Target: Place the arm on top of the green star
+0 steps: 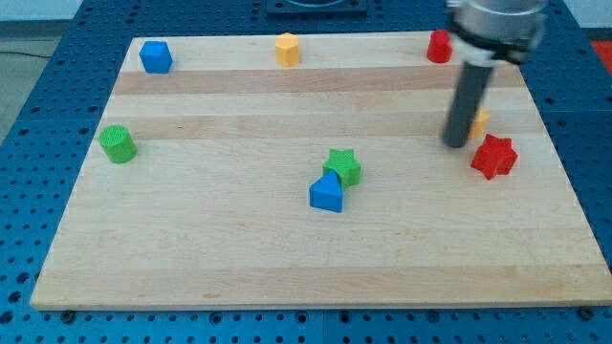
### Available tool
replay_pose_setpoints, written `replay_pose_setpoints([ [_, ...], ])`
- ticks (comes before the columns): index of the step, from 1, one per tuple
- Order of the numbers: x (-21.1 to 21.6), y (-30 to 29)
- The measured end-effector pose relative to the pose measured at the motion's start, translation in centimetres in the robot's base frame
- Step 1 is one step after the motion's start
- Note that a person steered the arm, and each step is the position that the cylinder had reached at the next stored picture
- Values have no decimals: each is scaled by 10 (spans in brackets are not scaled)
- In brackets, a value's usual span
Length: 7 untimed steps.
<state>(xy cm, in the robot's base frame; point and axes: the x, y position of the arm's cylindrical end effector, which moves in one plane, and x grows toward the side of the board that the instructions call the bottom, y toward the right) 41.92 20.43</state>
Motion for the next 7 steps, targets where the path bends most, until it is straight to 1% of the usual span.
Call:
replay_pose_setpoints([
  [1, 10, 30],
  [3, 54, 30],
  [4, 63, 30],
  [5, 90, 17],
  [6, 123, -17],
  [7, 126, -13],
])
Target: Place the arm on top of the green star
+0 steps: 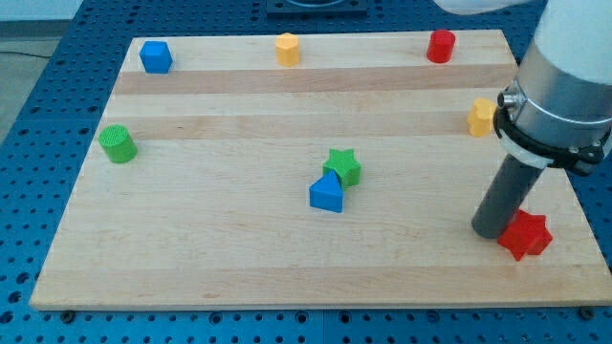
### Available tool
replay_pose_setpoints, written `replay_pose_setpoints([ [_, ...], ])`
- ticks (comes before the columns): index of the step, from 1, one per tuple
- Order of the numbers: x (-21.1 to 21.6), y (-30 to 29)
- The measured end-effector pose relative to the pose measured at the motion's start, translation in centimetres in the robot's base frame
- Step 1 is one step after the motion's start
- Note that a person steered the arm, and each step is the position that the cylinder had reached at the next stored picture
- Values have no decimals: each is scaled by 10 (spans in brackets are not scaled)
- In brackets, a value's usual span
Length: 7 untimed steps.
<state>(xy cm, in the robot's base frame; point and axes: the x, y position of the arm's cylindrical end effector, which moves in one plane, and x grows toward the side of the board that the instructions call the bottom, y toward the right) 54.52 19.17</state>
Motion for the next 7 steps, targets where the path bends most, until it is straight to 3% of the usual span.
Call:
replay_pose_setpoints([
  [1, -41, 32],
  [2, -25, 83],
  [3, 25, 68],
  [4, 12, -26],
  [5, -15, -51],
  [6, -39, -15],
  [7, -39, -45],
])
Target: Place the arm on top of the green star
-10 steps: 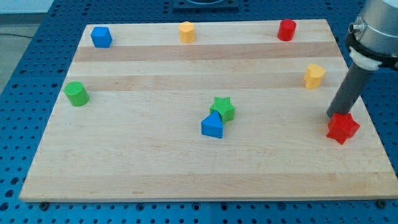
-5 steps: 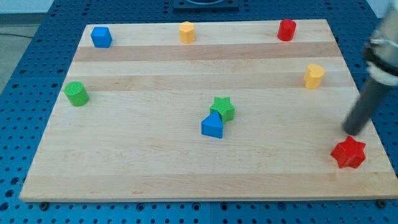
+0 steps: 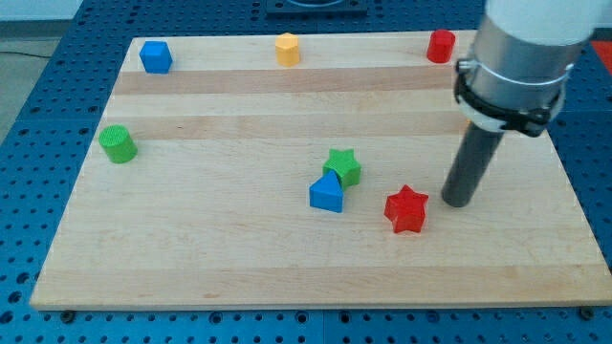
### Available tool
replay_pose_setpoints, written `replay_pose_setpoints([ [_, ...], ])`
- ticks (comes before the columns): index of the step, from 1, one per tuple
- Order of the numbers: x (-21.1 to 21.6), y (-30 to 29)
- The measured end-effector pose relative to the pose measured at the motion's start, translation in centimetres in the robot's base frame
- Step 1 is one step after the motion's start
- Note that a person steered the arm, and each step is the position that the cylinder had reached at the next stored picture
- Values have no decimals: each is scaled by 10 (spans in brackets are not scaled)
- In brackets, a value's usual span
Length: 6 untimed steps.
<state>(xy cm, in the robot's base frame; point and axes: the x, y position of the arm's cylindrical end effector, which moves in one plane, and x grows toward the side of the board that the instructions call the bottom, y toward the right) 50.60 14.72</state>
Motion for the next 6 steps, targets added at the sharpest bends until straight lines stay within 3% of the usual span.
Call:
replay_pose_setpoints([
  [2, -17, -23],
  [3, -49, -73],
  [4, -49, -125],
  [6, -27, -135],
])
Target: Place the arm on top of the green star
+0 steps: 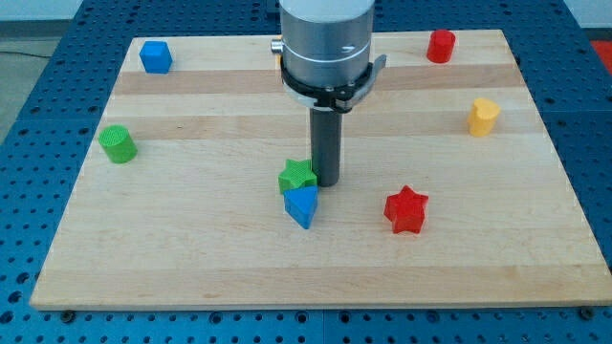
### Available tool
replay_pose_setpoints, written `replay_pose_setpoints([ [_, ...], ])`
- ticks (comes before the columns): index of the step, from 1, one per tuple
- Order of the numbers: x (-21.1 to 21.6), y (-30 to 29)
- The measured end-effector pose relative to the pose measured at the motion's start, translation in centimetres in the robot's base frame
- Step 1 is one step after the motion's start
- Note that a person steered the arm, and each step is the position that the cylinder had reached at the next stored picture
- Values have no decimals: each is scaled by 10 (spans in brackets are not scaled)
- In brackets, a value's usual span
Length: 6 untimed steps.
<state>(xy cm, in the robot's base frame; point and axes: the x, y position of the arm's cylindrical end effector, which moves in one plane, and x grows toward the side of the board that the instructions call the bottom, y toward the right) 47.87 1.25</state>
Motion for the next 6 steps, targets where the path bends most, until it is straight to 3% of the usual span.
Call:
replay_pose_setpoints([
  [1, 29, 5],
  [2, 49, 60],
  [3, 51, 132],
  [4, 41, 149],
  [6, -7, 95],
])
